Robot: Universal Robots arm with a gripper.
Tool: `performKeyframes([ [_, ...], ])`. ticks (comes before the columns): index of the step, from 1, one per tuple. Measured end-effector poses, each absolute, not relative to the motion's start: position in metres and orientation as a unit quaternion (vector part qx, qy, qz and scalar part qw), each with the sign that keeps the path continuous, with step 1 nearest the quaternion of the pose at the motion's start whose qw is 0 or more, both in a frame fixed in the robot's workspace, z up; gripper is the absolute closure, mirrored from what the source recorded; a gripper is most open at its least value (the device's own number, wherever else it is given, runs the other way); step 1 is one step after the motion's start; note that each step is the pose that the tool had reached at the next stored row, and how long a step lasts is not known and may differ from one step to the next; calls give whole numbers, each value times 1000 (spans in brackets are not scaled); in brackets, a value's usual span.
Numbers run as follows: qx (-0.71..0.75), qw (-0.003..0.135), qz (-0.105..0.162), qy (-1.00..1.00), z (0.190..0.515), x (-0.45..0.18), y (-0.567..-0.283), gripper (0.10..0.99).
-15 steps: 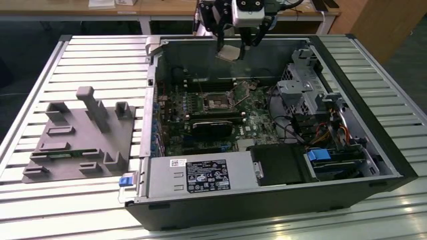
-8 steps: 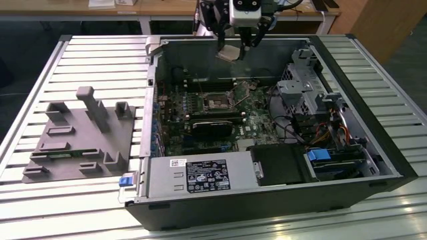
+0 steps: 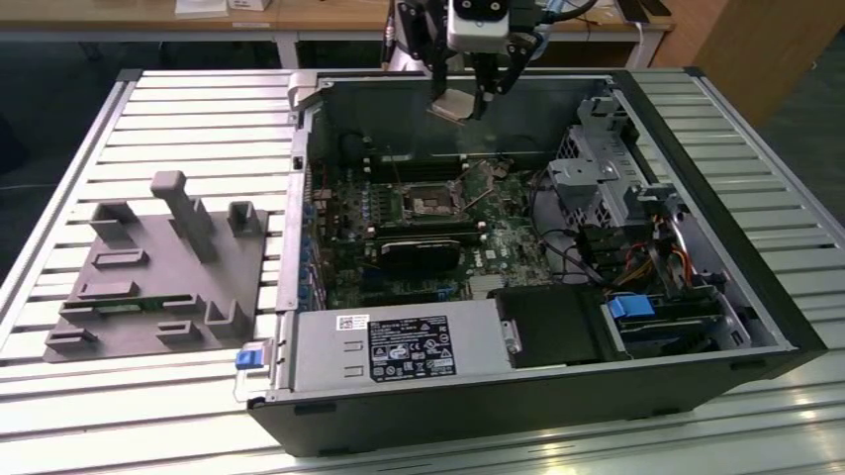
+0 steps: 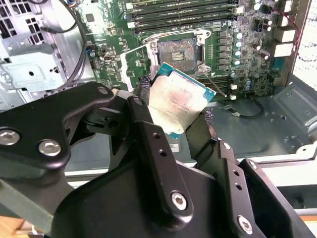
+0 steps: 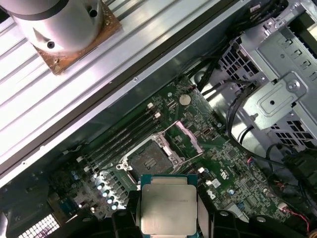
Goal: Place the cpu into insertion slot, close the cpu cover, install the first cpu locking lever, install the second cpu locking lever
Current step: 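Place the cpu into insertion slot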
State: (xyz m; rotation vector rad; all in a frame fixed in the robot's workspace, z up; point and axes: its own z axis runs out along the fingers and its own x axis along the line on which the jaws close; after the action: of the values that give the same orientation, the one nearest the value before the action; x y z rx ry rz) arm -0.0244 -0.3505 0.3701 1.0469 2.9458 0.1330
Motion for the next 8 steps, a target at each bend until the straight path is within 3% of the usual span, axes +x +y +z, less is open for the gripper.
performKeyframes([
  [8, 362, 8, 41, 931, 370, -24, -349, 545],
])
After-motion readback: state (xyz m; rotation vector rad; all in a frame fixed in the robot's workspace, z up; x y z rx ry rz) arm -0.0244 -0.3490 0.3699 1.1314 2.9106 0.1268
